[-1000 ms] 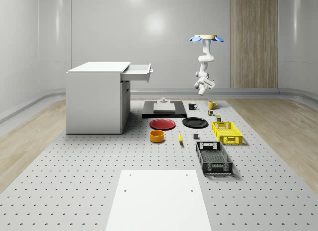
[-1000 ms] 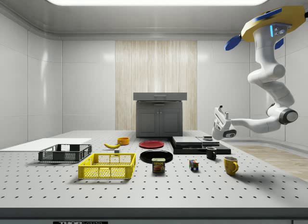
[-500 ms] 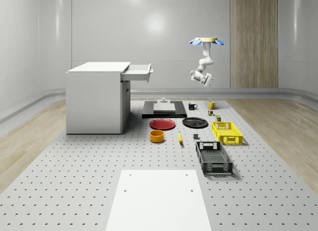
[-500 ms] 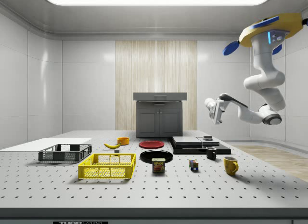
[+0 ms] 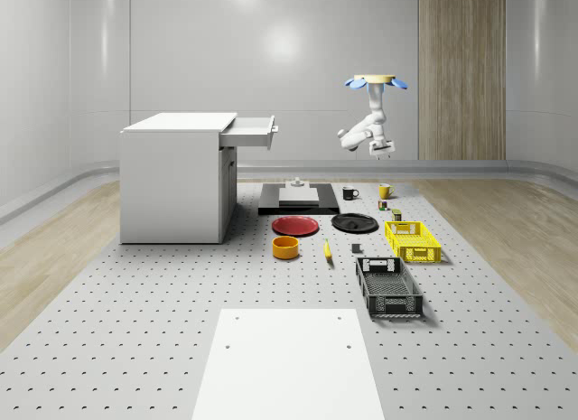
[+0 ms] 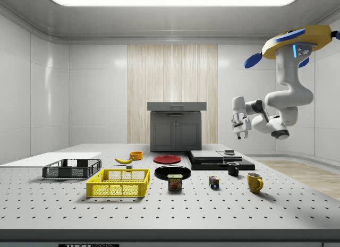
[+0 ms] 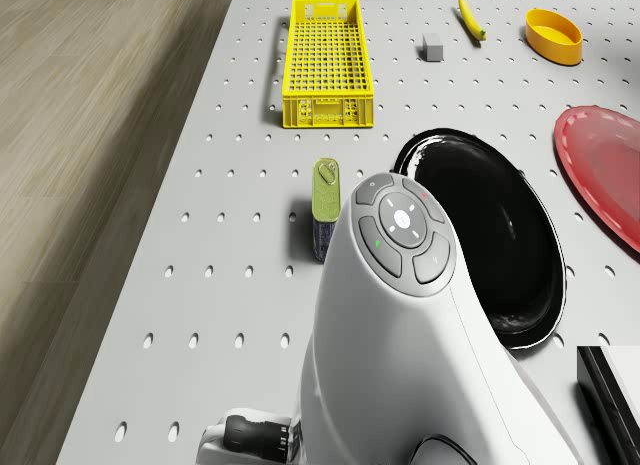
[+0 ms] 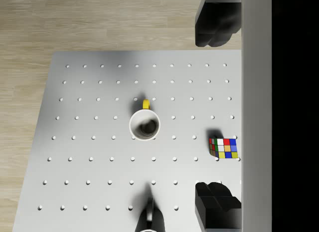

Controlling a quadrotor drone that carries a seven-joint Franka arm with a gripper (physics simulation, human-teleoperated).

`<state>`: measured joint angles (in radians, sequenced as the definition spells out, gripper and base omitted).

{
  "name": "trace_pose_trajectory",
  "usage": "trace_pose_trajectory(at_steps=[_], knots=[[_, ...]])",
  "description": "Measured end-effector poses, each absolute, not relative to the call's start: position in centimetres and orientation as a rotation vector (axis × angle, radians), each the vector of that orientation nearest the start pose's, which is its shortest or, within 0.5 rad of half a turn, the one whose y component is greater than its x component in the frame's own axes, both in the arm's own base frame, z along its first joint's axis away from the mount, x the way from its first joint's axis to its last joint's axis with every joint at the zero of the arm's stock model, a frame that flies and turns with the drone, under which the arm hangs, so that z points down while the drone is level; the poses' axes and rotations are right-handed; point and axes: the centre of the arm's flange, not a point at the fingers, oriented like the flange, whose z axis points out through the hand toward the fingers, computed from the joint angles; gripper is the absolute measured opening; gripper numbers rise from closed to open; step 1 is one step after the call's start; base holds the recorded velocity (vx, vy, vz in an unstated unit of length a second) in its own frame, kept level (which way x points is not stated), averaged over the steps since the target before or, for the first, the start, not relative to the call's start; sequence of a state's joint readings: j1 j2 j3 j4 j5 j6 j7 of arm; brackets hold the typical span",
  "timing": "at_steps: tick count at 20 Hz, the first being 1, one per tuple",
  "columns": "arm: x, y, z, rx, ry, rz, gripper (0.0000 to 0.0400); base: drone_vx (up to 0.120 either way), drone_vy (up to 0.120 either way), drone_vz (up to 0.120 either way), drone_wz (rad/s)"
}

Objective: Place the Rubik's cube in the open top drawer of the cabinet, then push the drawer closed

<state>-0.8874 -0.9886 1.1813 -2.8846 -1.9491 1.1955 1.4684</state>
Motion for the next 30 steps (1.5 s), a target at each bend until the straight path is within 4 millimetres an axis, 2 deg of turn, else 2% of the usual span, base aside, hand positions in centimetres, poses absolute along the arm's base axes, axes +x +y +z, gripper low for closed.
trace_pose_trajectory(at_steps=[6, 10, 24, 30], knots=[[30.6, 0.5, 49.2, 0.051, -0.025, 0.785, 0.04, 0.12, -0.1, -0.12, 0.0], [30.6, 0.2, 49.2, 0.025, -0.013, 0.785, 0.04, 0.01, 0.0, -0.12, 0.0], [30.6, 0.0, 49.2, 0.003, -0.003, 0.784, 0.04, 0.12, 0.0, -0.12, 0.0], [30.6, 0.0, 49.2, 0.001, -0.002, 0.784, 0.04, 0.12, -0.12, -0.12, 0.0]])
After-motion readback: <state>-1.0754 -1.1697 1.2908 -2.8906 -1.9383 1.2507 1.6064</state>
